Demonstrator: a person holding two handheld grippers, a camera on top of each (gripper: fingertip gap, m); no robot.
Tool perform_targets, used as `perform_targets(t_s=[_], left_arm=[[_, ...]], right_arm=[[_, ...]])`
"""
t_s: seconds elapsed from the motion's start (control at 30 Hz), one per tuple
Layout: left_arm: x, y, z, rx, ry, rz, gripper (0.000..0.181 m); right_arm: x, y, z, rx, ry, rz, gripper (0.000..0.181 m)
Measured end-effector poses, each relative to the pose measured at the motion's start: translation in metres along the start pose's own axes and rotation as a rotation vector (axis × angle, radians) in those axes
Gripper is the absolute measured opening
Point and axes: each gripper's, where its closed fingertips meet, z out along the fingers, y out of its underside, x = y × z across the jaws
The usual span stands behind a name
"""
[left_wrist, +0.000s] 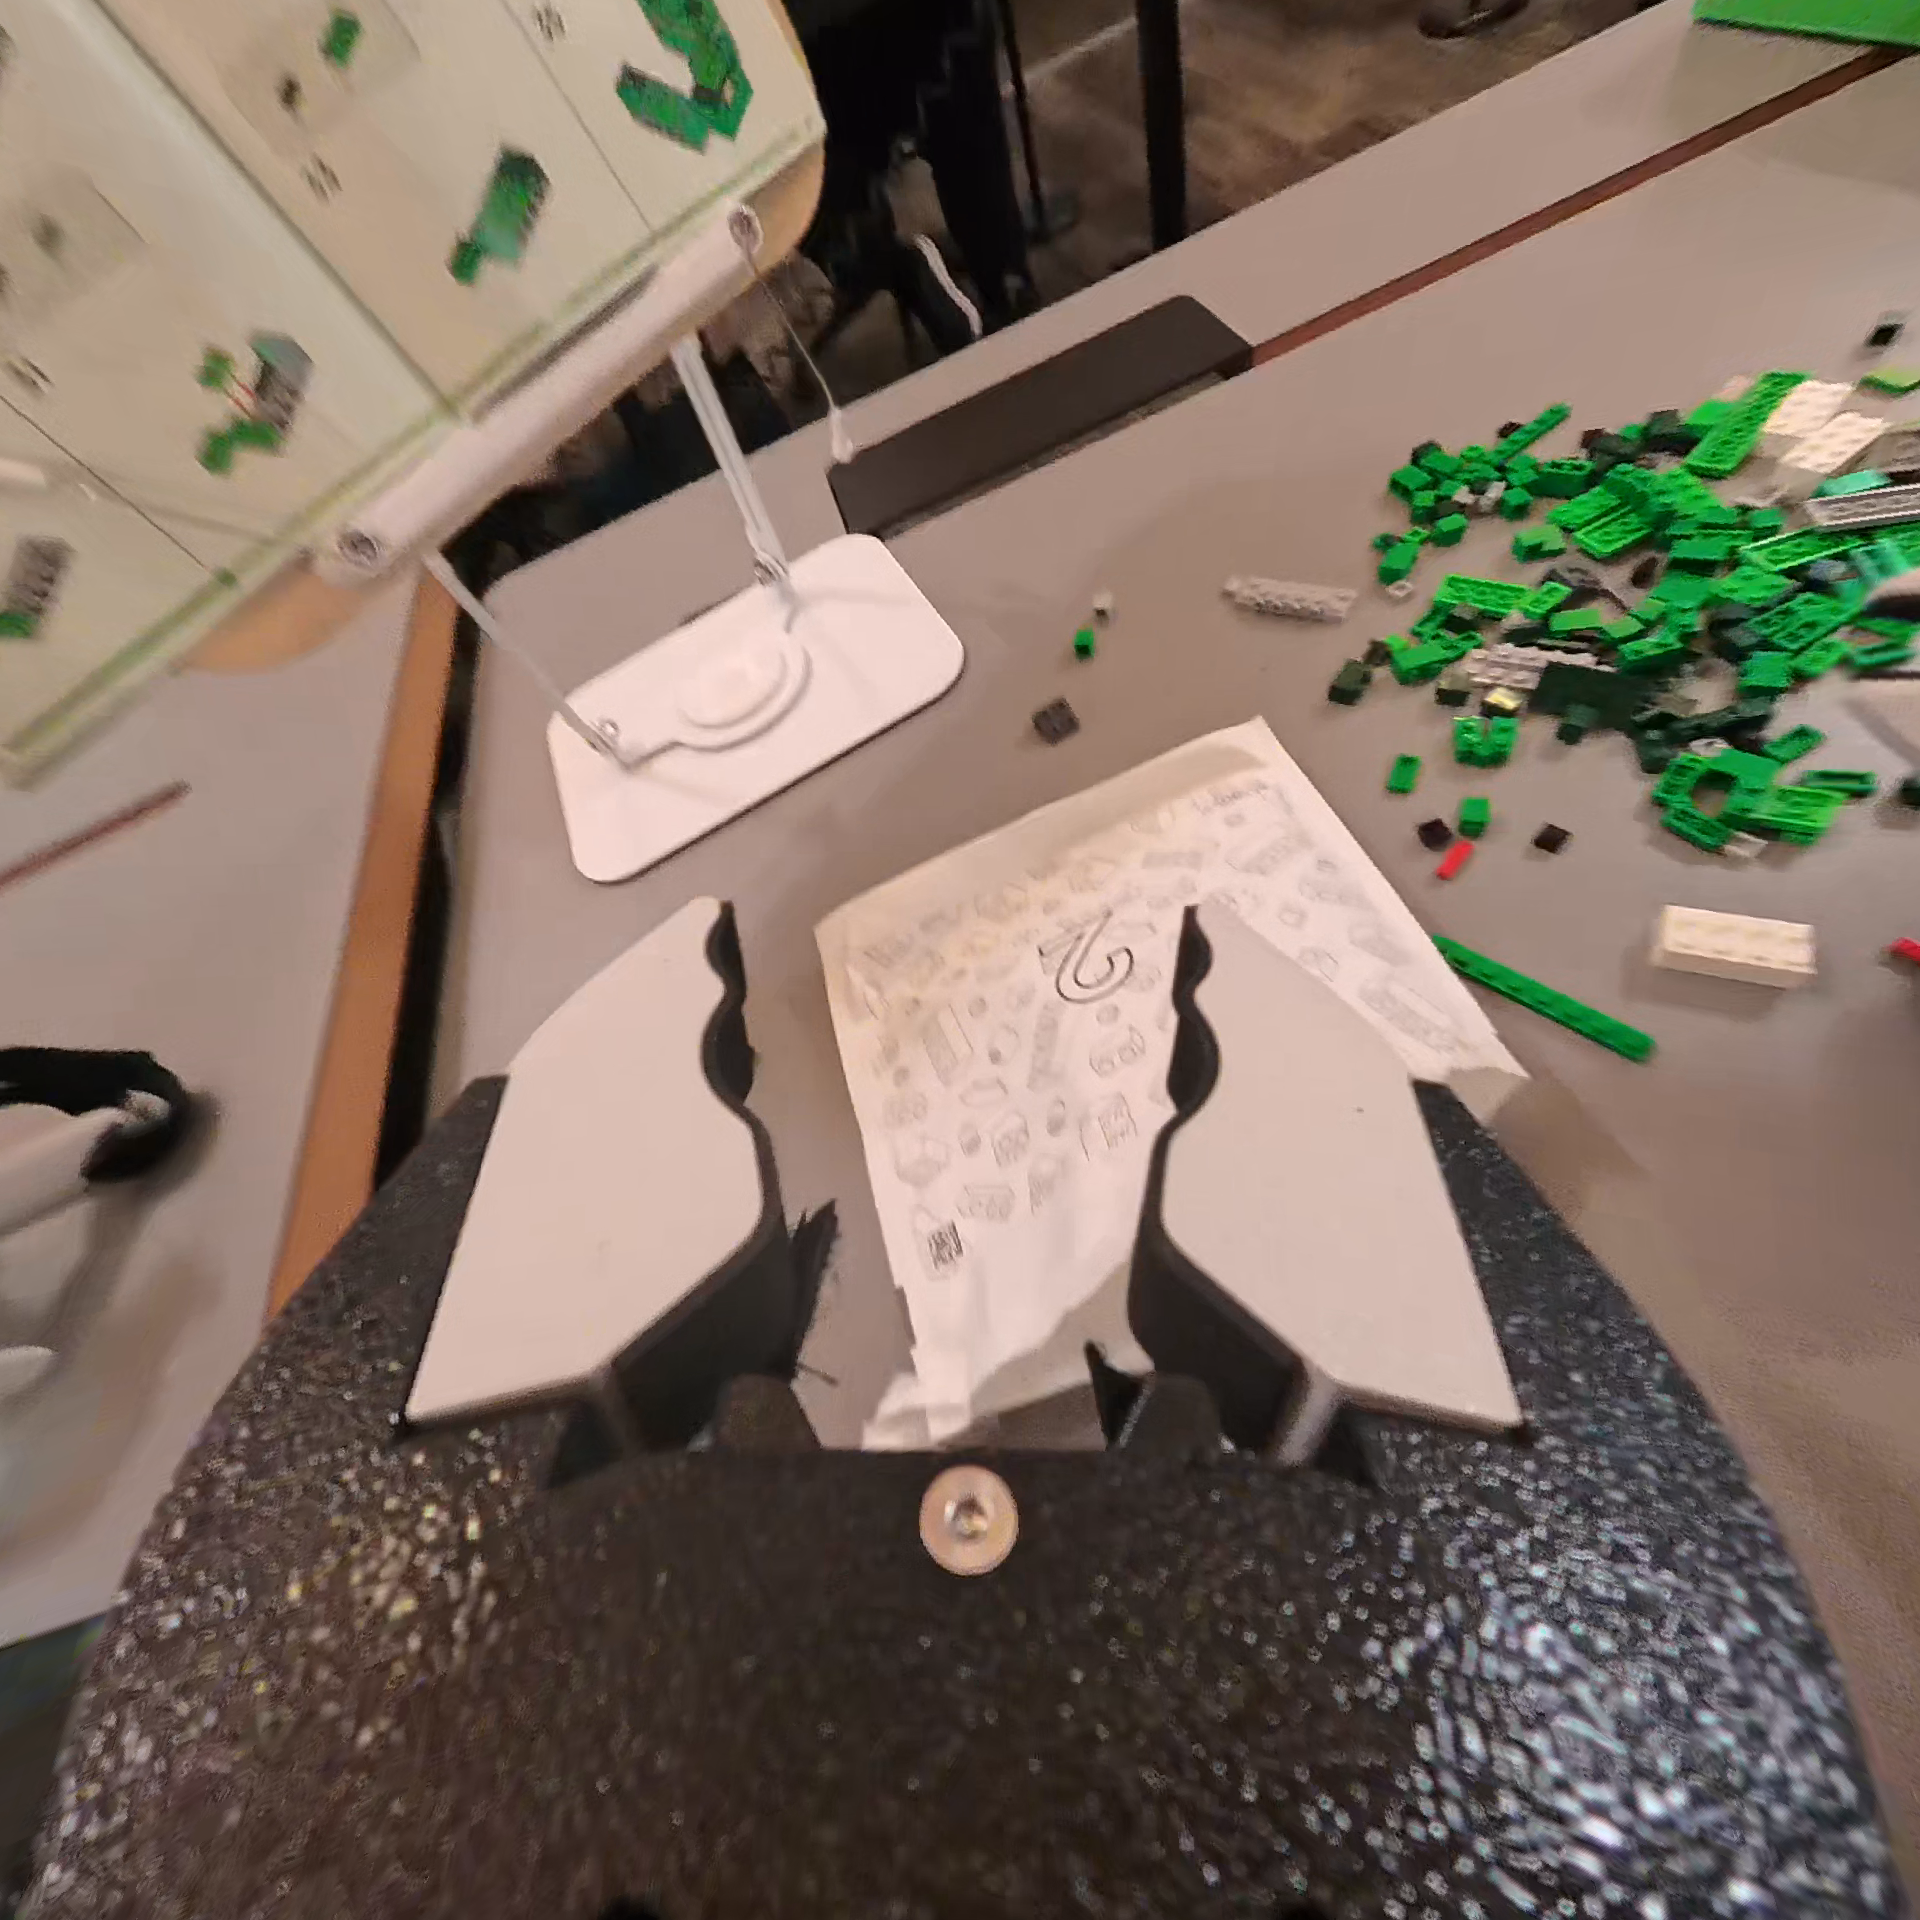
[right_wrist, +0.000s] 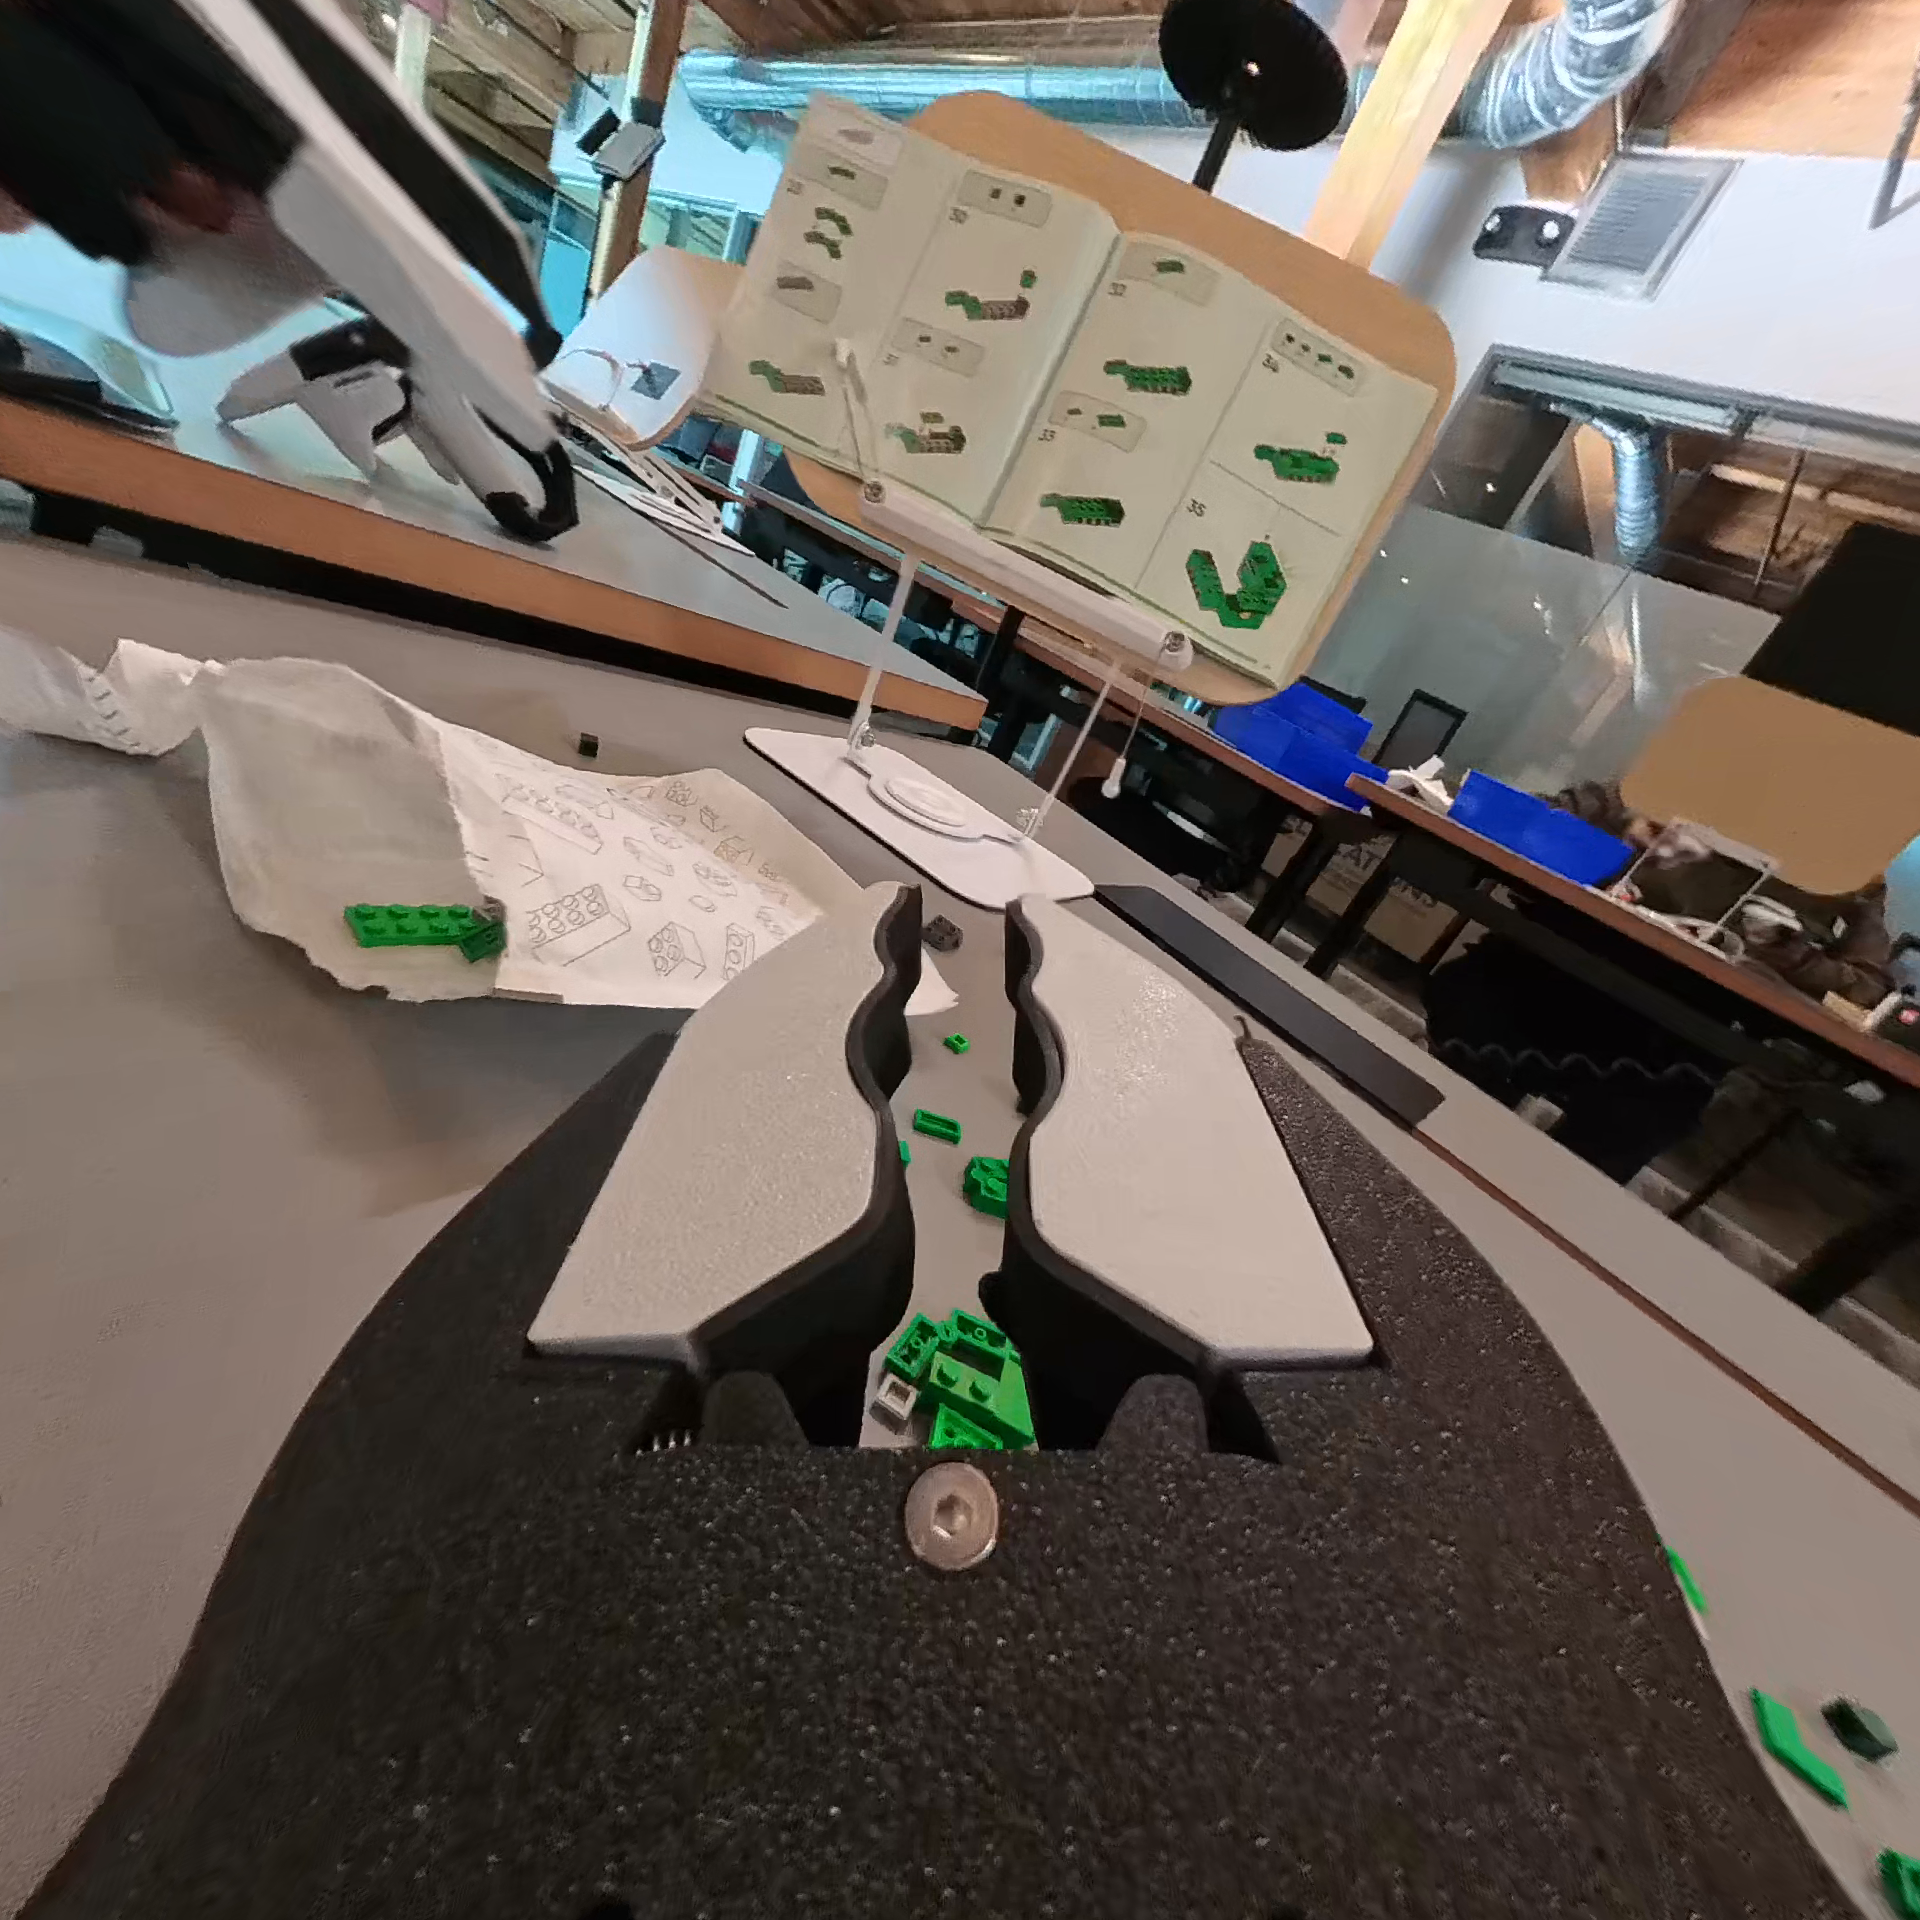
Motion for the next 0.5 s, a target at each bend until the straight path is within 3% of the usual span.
perform_targets(t_s=[0.23, 0.33, 0.5], left_arm=[[0.001, -0.025, 0.039, 0.057, -0.121, 0.217, 0.076], [-0.026, -0.035, 0.063, 0.052, -0.215, 0.322, 0.078], [-0.092, -0.038, 0.115, -0.069, -0.337, 0.499, 0.103]], right_arm=[[-0.021, -0.005, 0.001, 0.026, -0.076, -0.107, 0.011], [-0.028, -0.006, 0.001, 0.033, -0.109, -0.134, 0.010], [-0.028, -0.003, 0.002, 0.024, -0.122, -0.104, 0.008]])
